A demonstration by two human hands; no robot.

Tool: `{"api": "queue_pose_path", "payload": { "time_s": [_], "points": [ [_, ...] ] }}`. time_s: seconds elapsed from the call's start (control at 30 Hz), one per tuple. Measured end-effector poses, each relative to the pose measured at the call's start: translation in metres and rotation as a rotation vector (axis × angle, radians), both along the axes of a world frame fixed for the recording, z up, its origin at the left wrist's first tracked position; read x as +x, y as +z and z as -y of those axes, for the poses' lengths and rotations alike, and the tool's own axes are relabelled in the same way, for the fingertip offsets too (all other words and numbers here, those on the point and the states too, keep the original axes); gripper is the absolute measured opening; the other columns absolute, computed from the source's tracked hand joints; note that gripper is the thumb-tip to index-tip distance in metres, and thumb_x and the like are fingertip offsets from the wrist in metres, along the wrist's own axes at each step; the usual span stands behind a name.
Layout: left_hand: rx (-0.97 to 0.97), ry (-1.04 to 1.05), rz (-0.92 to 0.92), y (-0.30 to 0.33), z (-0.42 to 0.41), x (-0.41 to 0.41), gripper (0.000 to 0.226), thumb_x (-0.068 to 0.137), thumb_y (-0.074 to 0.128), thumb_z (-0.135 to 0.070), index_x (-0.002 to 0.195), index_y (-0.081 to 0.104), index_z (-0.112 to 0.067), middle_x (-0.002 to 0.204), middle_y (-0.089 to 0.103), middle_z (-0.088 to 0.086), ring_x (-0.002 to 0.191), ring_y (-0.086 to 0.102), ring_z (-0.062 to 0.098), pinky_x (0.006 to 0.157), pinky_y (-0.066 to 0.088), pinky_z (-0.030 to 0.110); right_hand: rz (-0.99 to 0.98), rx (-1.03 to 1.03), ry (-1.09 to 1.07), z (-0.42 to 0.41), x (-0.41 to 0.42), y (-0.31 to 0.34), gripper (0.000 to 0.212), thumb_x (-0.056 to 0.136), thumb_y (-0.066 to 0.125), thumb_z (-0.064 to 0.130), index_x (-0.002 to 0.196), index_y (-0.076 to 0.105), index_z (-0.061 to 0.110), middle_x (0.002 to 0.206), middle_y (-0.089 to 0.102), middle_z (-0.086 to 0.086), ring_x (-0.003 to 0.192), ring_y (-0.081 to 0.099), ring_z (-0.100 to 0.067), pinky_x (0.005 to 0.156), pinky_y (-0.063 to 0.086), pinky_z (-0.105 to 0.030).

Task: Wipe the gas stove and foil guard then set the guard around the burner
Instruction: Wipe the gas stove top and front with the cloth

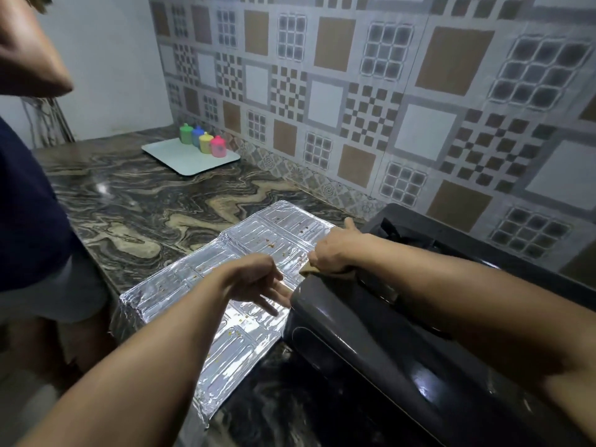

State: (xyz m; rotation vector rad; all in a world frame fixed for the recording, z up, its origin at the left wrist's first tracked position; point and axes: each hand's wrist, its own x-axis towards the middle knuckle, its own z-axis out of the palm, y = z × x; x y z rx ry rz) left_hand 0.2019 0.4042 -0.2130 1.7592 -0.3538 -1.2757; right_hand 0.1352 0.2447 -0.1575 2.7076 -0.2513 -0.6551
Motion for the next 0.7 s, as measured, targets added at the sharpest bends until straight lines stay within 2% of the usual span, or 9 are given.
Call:
{"api": "queue_pose_path", "payload": {
  "time_s": [0.13,0.27,0.37,0.47,0.57,0.7],
  "points": [
    [0.016,0.018,-0.052,-0.004,0.001,0.005,0.049,0.087,0.018,0.004,0.132,0.032,0.013,0.085,0.068,0.027,0.08,0.071,0.037,0.082,0.053,0.058,-0.074,0.105,0.172,-0.017,-0.01,-0.004,0.048,0.1,0.018,0.041,0.123,0.052,0.017,0.137,0.052,-0.01,0.128,0.041,-0.032,0.107,0.012,-0.063],
    [0.001,0.041,-0.096,-0.006,-0.004,0.005,0.059,0.08,0.019,0.006,0.136,0.03,0.017,0.097,0.062,0.032,0.09,0.067,0.041,0.084,0.052,0.061,0.055,0.151,0.348,-0.036,-0.044,-0.01,0.051,0.099,0.019,0.051,0.121,0.045,0.012,0.131,0.051,-0.012,0.124,0.043,-0.029,0.106,0.02,-0.057],
    [0.003,0.059,-0.094,-0.006,-0.005,0.004,0.062,0.075,0.02,0.007,0.136,0.031,0.015,0.092,0.063,0.03,0.095,0.065,0.043,0.087,0.05,0.062,0.128,0.125,0.429,-0.033,-0.057,-0.011,0.05,0.097,0.023,0.054,0.118,0.043,0.013,0.123,0.052,-0.012,0.118,0.045,-0.029,0.104,0.023,-0.055],
    [0.022,0.065,-0.079,-0.002,-0.002,0.001,0.059,0.079,0.018,0.006,0.135,0.034,0.013,0.094,0.061,0.028,0.091,0.066,0.041,0.086,0.051,0.06,0.08,0.17,0.424,-0.026,-0.053,-0.009,0.051,0.097,0.022,0.056,0.122,0.041,0.016,0.125,0.052,-0.011,0.121,0.043,-0.027,0.107,0.019,-0.058],
    [0.041,0.065,-0.065,-0.001,0.0,0.001,0.055,0.082,0.019,0.004,0.132,0.038,0.015,0.093,0.062,0.027,0.086,0.066,0.038,0.087,0.051,0.059,-0.015,0.203,0.333,-0.024,-0.029,-0.009,0.052,0.099,0.018,0.053,0.13,0.044,0.02,0.134,0.053,-0.008,0.131,0.038,-0.027,0.108,0.012,-0.063],
    [0.071,0.091,-0.029,0.002,0.005,-0.002,0.046,0.087,0.02,0.001,0.129,0.036,0.009,0.08,0.068,0.025,0.077,0.07,0.037,0.083,0.052,0.056,-0.088,0.092,0.175,0.002,0.008,-0.004,0.054,0.099,0.02,0.048,0.133,0.051,0.02,0.143,0.048,-0.007,0.137,0.033,-0.03,0.109,0.005,-0.067]
  ]
}}
